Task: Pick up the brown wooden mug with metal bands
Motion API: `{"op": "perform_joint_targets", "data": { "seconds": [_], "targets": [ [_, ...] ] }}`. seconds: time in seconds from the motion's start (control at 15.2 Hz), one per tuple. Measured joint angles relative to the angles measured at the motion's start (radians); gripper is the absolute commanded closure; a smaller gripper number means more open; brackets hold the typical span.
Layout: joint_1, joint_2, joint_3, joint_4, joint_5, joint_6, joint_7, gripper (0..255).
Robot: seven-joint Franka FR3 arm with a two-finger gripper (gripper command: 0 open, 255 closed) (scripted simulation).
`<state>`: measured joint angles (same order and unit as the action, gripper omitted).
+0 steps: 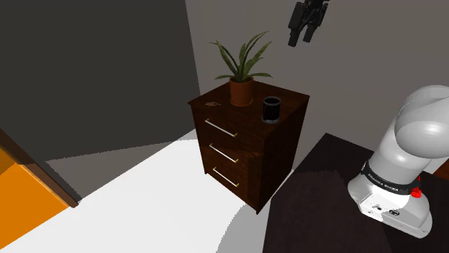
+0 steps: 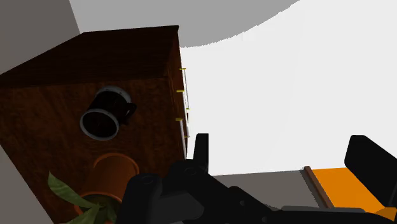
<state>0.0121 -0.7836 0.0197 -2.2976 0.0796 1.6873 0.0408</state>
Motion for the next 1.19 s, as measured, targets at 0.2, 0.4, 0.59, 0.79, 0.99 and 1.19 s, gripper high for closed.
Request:
{"op": "perform_joint_targets", "data": {
  "seconds": [0.2, 0.4, 0.59, 0.79, 0.99, 1.19],
  "targets": [
    [-0.004, 0.020, -0.015, -0.018, -0.007, 0.032, -0.020, 0],
    [-0.013, 0.077, -0.042, -0.043, -0.020, 0.100, -0.057, 0],
    [-0.021, 0.146, -0.071, -0.069, -0.031, 0.180, -0.097, 0],
    [-0.032, 0.224, -0.108, -0.076, -0.043, 0.252, -0.146, 0],
    [-0.036, 0.305, -0.134, -0.078, -0.046, 0.322, -0.182, 0],
    [-0.042, 0.394, -0.165, -0.069, -0.045, 0.389, -0.228, 0]
  ]
}}
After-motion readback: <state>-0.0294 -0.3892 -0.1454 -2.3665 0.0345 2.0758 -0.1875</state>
